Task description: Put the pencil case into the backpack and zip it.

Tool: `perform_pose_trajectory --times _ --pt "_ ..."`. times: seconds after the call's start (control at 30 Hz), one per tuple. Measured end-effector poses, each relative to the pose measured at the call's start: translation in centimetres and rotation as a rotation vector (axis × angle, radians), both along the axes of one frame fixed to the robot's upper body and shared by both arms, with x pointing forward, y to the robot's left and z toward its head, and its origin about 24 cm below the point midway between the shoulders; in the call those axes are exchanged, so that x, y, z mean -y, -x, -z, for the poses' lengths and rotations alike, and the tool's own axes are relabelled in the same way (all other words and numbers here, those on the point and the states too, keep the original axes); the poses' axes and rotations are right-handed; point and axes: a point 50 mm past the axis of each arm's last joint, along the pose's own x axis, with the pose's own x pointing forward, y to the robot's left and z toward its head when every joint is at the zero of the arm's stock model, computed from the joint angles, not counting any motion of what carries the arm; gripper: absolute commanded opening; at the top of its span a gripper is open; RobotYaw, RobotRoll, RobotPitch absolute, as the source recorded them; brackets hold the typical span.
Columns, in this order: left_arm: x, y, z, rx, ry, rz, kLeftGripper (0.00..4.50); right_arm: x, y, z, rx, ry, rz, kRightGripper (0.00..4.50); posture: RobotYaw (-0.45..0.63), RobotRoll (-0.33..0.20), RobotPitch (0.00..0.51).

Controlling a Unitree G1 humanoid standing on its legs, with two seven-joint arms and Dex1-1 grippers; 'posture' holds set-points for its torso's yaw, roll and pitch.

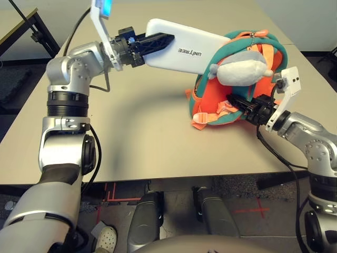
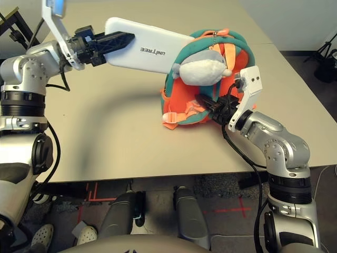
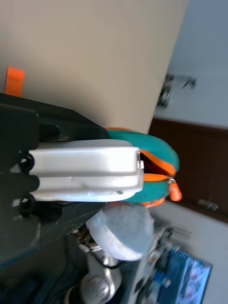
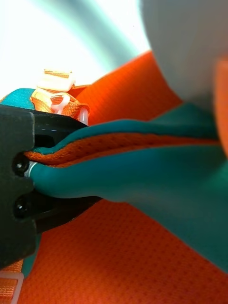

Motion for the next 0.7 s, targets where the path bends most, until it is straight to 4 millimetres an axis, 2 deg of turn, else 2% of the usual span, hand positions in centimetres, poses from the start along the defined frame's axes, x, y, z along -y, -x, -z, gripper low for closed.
perform_pose_trajectory --times 0.17,0.4,0.5,0.7 --pt "2.6 -1.2 0.3 0.051 -0.088 0.031 1.26 -0.1 -0.1 -0.1 0.004 0.006 0.001 0.71 -0.18 0.000 0.147" --pt "7.9 -2.1 4.1 0.068 -0.204 0.018 1.26 -0.4 -0.2 -0.1 0.008 0.001 -0.004 0.71 -0.19 0.000 0.142" --pt "8.7 -2.3 4.3 0.099 -0.213 -0.022 2.30 -0.5 -0.3 0.0 0.011 0.001 -0.003 0.71 -0.19 0.000 0.144" --pt "7.5 -2.6 4.2 0.083 -0.202 -0.101 4.47 -0.8 -0.4 -0.1 0.023 -0.009 -0.008 0.71 -0.19 0.000 0.151"
